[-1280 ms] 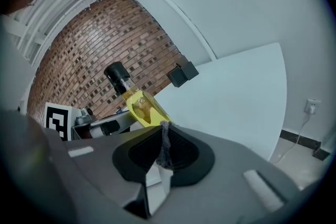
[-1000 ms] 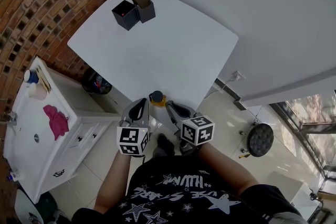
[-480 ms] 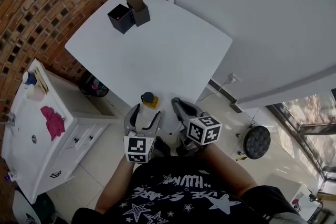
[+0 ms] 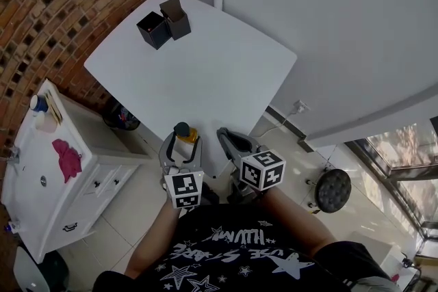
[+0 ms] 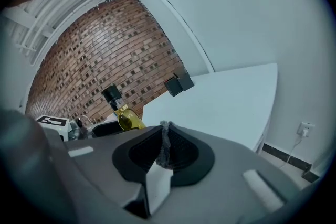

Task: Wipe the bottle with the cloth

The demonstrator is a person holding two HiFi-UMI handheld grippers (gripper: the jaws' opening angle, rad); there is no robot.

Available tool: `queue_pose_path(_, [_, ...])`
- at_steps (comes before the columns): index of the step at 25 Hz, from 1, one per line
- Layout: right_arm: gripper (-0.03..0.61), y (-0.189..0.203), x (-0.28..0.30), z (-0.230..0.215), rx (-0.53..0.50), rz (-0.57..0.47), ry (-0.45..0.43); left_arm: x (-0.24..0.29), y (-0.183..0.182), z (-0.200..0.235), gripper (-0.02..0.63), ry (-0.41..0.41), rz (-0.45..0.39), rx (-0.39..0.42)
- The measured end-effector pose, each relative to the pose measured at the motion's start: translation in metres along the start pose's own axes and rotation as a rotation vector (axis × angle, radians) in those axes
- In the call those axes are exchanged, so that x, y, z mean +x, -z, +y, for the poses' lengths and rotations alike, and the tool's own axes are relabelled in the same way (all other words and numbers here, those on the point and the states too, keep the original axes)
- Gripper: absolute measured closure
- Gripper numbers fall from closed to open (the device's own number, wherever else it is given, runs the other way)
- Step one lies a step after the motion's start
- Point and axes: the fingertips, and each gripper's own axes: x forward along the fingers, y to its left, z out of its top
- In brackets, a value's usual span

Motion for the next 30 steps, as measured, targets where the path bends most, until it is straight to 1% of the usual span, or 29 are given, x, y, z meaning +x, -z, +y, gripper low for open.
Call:
queue_pose_path(2, [0.541,-0.003,0.001,0.000,-0.005,-0.001,-0.009,0.000,0.001,-0.003,0.362,0.018,0.000,-0.004])
queue_pose_path(7, [0.541,-0.014,0.001,0.005,-0.024,-0.008,-0.051,0.001,0.000,-0.004,0.370,0.073,-0.013,-0.014])
queue_pose_path(12, [0.541,-0.019,0.002,0.017,-0.089,0.005,-0.105,0.001,-0.001,-0.006,0.373,0.165,-0.052,0.000])
queue_pose_path(15, [0.541,-0.024,0.003,0.028,-0.116,0.010,-0.149,0.000,-0.003,-0.012,0.374,0.249,-0.077,0.011])
queue_pose_path(17, [0.541,-0.031,0.003,0.033,-0.115,0.002,-0.174,-0.001,-0.005,-0.020,0.376,0.317,-0.096,0.021])
queue_pose_path(22, [0.541,-0.048,-0.001,0.037,-0.054,-0.029,-0.211,-0.004,-0.008,-0.045,0.377,0.479,-0.125,0.048])
queue_pose_path(25, [0.541,-0.049,-0.004,0.040,-0.056,-0.018,-0.244,-0.006,-0.010,-0.061,0.377,0.569,-0.133,0.072])
queue_pose_path(27, [0.541,-0.048,-0.007,0.039,-0.053,-0.012,-0.258,-0.007,-0.010,-0.068,0.377,0.621,-0.134,0.086])
queue_pose_path(30, [0.541,-0.048,-0.010,0.035,-0.008,-0.001,-0.282,-0.007,-0.011,-0.072,0.377,0.681,-0.128,0.104])
